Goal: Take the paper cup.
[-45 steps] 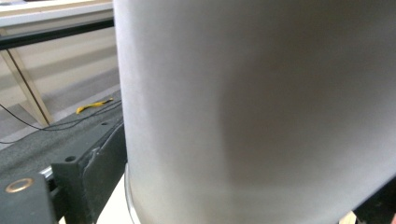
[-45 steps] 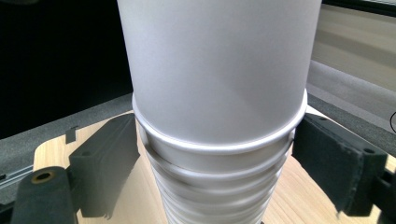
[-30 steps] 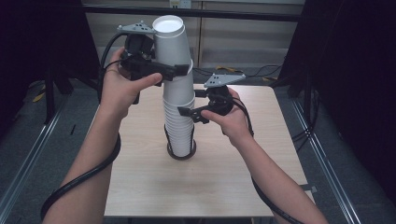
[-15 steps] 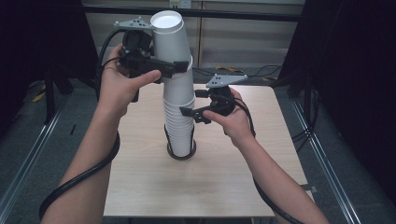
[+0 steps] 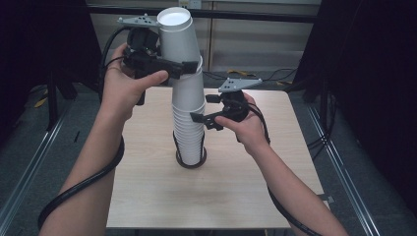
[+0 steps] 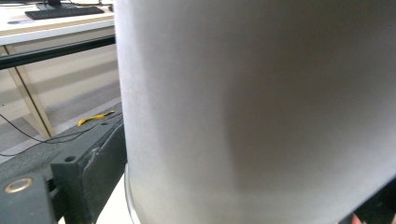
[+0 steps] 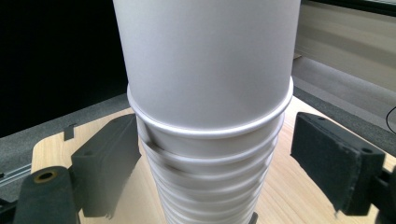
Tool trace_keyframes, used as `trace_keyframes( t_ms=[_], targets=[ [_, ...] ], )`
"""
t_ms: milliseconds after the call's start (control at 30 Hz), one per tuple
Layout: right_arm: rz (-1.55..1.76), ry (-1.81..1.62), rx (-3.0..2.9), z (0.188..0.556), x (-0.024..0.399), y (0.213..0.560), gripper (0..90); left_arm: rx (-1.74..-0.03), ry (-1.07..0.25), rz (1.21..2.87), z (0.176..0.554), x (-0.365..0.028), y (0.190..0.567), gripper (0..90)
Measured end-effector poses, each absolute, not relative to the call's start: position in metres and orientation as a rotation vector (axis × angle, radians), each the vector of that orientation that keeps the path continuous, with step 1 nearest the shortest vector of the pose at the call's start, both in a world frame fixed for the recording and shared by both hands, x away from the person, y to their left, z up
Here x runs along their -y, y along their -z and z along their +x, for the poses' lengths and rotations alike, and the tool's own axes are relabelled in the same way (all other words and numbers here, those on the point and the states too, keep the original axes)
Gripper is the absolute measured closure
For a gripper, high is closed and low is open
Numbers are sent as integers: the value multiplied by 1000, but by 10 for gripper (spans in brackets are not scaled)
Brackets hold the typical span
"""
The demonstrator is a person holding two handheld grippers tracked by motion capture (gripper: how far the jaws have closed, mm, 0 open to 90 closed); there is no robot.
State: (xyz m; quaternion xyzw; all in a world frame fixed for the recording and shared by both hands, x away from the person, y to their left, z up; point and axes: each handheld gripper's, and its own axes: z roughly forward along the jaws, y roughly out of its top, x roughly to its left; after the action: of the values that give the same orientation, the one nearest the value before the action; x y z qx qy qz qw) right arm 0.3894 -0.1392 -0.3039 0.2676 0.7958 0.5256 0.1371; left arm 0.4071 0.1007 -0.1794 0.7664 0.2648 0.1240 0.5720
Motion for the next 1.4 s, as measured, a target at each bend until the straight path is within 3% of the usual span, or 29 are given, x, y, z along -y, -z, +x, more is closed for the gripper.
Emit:
trace_keyframes(
  t_ms=[733,1400],
  targets=[
    [783,-1512,-2308,391,140,308,152,-633,-288,1789,400,-123,178,72],
    [778,-1482,-2334,386,144,315,152,-647,-299,1783,378,-167,197,76]
  ],
)
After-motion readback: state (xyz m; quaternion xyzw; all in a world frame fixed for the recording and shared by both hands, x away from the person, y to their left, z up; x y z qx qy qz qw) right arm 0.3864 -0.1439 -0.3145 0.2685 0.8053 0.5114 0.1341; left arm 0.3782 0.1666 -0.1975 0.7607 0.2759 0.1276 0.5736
